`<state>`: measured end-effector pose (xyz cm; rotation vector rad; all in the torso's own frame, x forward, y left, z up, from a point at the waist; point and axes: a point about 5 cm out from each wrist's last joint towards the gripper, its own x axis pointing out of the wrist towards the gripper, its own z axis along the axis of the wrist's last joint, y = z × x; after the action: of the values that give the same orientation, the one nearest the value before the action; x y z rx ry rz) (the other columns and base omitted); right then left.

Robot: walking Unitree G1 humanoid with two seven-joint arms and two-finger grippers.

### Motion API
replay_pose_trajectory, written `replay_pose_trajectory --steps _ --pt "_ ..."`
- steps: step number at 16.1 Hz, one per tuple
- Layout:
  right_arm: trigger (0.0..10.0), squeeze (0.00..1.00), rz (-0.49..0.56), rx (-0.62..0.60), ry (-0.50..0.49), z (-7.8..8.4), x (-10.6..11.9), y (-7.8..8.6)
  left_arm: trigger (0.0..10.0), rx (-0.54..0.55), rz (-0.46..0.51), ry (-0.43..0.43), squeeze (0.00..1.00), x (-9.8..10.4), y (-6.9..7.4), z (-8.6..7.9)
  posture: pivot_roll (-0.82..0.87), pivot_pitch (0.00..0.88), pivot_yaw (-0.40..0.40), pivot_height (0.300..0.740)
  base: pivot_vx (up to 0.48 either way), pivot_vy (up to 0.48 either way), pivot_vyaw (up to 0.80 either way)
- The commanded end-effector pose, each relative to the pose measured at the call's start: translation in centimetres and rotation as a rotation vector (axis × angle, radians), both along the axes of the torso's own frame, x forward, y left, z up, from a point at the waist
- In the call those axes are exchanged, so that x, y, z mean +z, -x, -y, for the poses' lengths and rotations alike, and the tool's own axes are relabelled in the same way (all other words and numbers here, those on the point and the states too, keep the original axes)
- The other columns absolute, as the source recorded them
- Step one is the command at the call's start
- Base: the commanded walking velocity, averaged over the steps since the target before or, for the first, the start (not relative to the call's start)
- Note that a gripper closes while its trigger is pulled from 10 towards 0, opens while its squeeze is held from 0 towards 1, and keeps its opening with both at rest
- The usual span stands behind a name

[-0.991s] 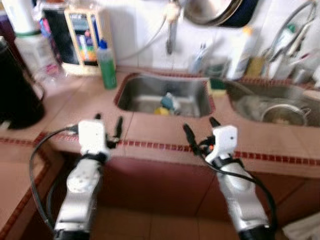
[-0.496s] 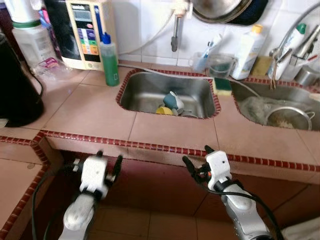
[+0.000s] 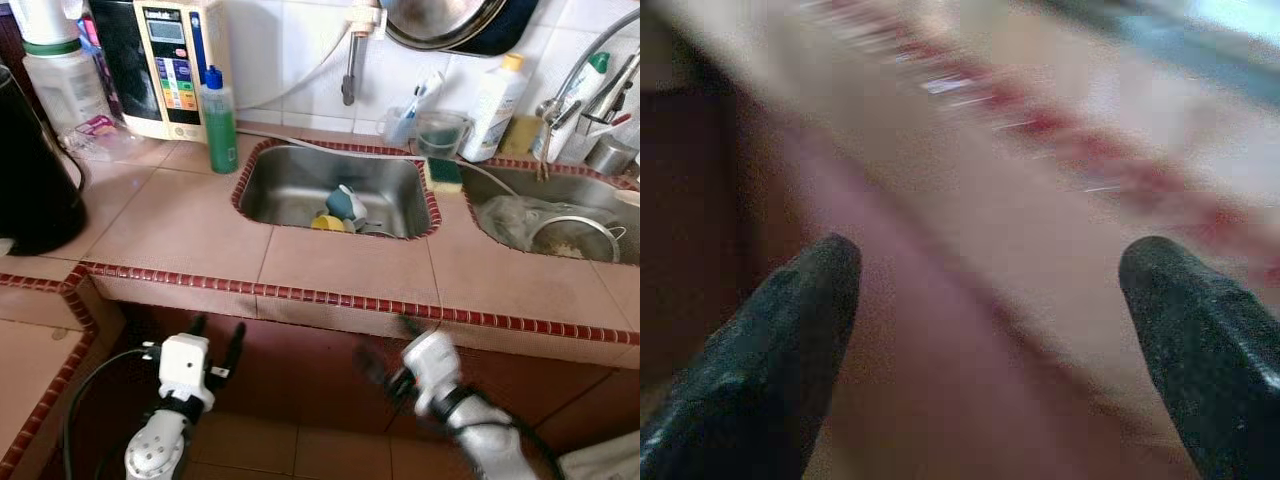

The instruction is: Kitchen organization

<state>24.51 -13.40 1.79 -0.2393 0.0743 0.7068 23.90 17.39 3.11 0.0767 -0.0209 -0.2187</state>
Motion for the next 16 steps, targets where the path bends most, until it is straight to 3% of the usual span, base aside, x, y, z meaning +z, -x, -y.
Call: replay_pose_trajectory --steps 1,4,8,13,16 --pt "10.0 0.0 -0.014 0.067 0.041 -0.2 -0.4 0.4 10.0 -0.025 -0.008 -0.017 0.0 -0.4 0.1 0.2 -0.12 0.016 -0.031 0.74 0.0 0.0 0.0" --pt "10.0 0.0 -0.192 0.099 0.07 0.6 -2.8 1.5 10.0 -0.083 -0.062 -0.077 0.0 -1.8 0.7 0.6 -0.12 0.005 -0.03 0.74 0.0 0.0 0.0" --pt "10.0 0.0 -0.434 -0.119 0.059 2.7 -5.7 2.4 10.0 -0.138 -0.306 -0.181 0.0 -5.7 1.8 1.2 -0.12 0.0 -0.03 0.74 0.0 0.0 0.0" --pt "10.0 0.0 -0.636 -0.338 0.184 4.8 -8.5 4.8 10.0 0.012 -0.677 -0.186 0.0 -9.9 4.2 0.5 -0.11 0.004 -0.024 0.74 0.0 0.0 0.0" --pt "10.0 0.0 -0.709 -0.5 0.165 5.6 -9.4 5.8 10.0 0.038 -0.777 -0.236 0.0 -11.1 5.7 0.4 -0.11 0.007 -0.017 0.74 0.0 -0.32 0.0"
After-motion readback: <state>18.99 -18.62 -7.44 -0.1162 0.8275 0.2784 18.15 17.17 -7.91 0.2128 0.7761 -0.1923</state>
